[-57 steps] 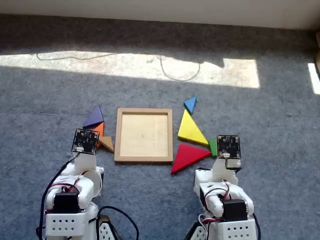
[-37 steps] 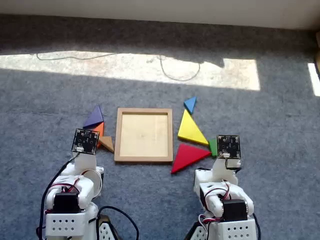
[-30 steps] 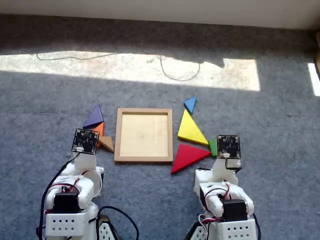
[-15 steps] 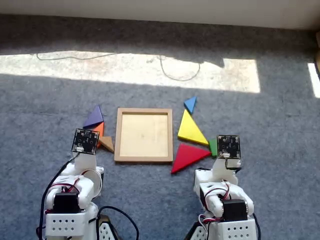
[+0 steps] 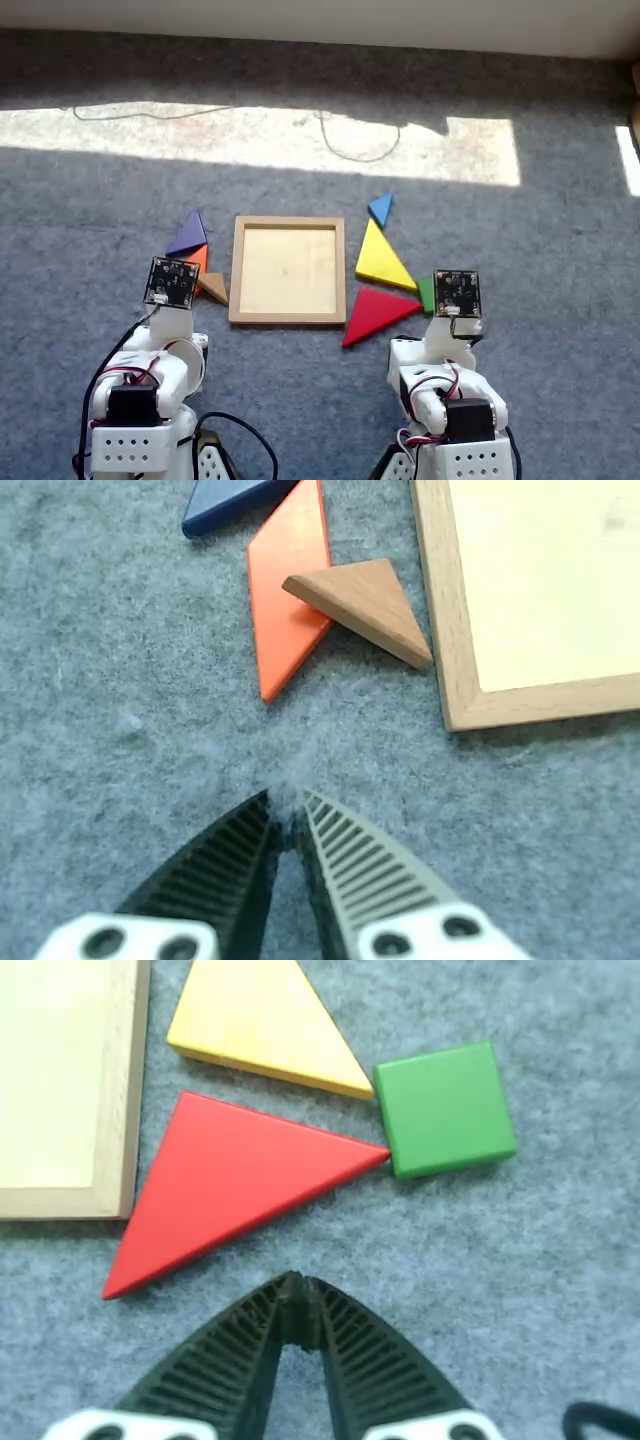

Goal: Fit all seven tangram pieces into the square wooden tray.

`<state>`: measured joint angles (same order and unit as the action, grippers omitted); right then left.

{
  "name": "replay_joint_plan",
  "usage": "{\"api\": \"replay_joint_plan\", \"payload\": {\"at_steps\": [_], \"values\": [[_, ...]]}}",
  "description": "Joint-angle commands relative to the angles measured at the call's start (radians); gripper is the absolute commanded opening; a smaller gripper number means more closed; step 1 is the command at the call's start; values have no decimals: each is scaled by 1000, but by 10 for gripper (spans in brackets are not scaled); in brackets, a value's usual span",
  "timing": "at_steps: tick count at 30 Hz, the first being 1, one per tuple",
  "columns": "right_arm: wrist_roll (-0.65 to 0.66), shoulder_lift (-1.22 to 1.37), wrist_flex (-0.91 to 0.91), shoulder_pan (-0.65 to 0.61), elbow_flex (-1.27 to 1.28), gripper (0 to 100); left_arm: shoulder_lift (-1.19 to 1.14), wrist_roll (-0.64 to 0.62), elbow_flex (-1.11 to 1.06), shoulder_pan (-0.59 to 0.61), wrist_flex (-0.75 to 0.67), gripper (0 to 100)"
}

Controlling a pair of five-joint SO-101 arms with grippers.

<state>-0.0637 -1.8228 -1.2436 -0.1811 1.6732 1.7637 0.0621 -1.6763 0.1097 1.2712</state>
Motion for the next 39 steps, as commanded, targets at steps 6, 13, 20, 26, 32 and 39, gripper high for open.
{"api": "replay_joint_plan", "payload": {"at_steps": [6, 13, 20, 26, 32, 39], "values": [[2, -13, -8, 8, 119, 5, 7, 6, -21, -13, 6, 7], [175, -13, 1, 77, -133, 5, 7, 6, -21, -12, 11, 6], [127, 208, -91, 117, -498, 5, 7, 6, -21, -12, 12, 6], [127, 673, -101, 113, -855, 6, 7, 6, -21, -12, 12, 6], [137, 1033, -97, 10, -1142, 6, 7, 6, -21, -12, 12, 6], [137, 1365, -81, -143, -1346, 7, 7, 6, -21, -12, 12, 6]]}}
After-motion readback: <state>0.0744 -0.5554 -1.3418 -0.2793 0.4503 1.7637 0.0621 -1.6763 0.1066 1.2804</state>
